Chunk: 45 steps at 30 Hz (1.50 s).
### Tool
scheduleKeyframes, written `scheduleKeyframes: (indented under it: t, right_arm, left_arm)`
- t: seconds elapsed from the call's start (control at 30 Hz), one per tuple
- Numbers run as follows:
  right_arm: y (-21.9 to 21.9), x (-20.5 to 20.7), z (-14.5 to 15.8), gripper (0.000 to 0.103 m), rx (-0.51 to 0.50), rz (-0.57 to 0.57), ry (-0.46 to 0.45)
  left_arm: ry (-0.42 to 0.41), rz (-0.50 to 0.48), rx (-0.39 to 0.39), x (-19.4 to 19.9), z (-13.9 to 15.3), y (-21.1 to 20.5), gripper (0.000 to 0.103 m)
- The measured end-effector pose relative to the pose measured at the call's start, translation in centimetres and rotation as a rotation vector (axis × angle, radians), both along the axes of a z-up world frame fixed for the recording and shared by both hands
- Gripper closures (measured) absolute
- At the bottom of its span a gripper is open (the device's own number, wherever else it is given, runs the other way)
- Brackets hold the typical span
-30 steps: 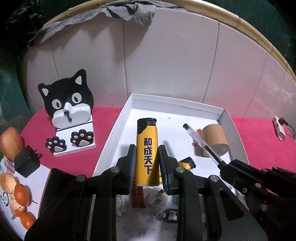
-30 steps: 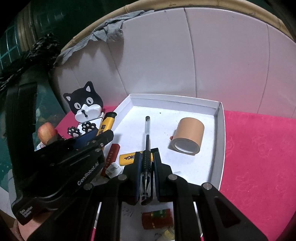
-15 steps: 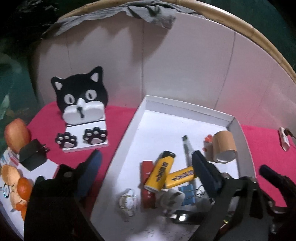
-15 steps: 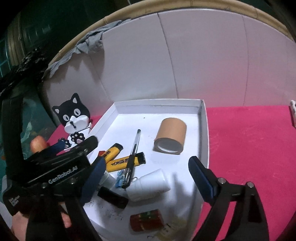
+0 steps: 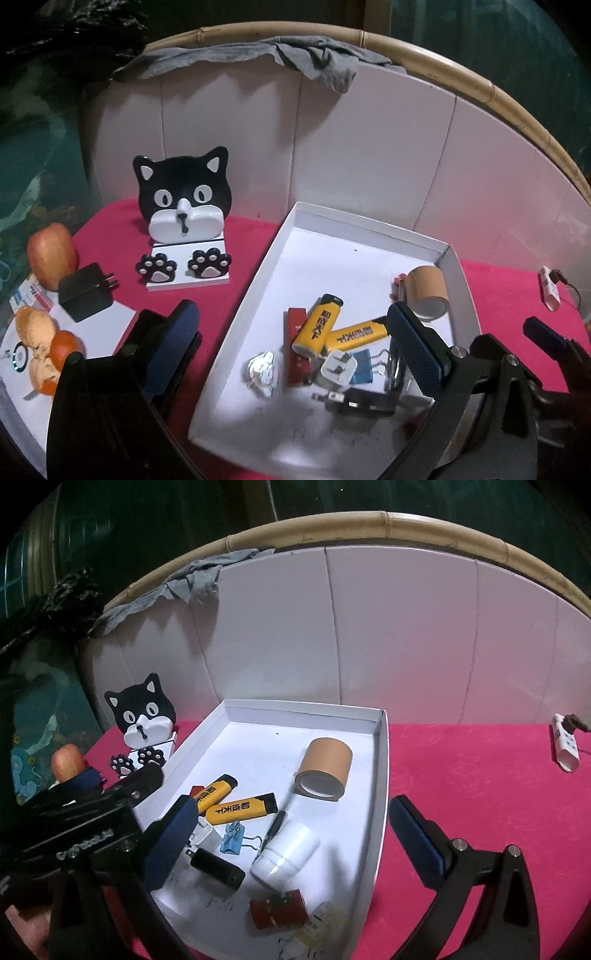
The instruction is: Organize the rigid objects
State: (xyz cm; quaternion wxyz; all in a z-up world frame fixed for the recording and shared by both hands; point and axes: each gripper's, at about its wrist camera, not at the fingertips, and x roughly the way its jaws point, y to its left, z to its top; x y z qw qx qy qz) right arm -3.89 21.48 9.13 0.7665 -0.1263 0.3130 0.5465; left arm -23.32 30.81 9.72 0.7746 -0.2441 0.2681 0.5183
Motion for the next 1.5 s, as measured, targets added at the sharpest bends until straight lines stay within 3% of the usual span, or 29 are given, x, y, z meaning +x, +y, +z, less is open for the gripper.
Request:
scheduleKeyframes:
  t: [0.1, 0.23, 0.4, 0.53, 0.7, 0.87, 1.0, 1.5]
  right_arm:
    - [-0.5, -0.4, 0.5, 0.0, -0.009, -0.011, -0.029]
    - [-1.8, -0.5, 1.5, 0.0, 0.001, -0.024, -0.056]
    - [-3.4, -1.0, 2.8, 0.0, 0.018, -0.039, -0.089]
    - [-4.8, -1.2, 3.7, 0.0, 0.034, -0.038, -0.078]
    - [-6.5, -1.5, 4.7, 0.0, 0.029, -0.08, -0.128]
    - [-9.3, -1.0, 5.8, 0.0, 0.097, -0.101, -0.093]
    - [-10.5, -1.1, 6.5, 0.0, 0.052, -0.174, -0.161]
    - [-17.0, -1.3, 9.1, 0.0, 0.133, -0.194, -0.081]
  left_arm:
    - [0.067, 0.019, 0.019, -0.1, 0.9, -1.0, 0.0]
    - [0.142, 0.042, 0.106, -0.3, 2.5, -3.3, 0.0]
    - [0.056, 0.004, 0.127, -1.3, 4.7, -5.5, 0.001]
    - [0.061, 0.002, 0.193, -1.4, 6.1, -7.8, 0.001]
    - [0.038, -0.016, 0.145, -1.5, 6.5, -9.7, 0.001]
    - [0.091, -0.025, 0.193, -0.9, 6.9, -12.3, 0.001]
    - [0.056, -0.062, 0.178, -0.8, 7.7, -14.0, 0.001]
    - [0.005, -0.077, 0.163, -1.7, 10.6, -18.2, 0.001]
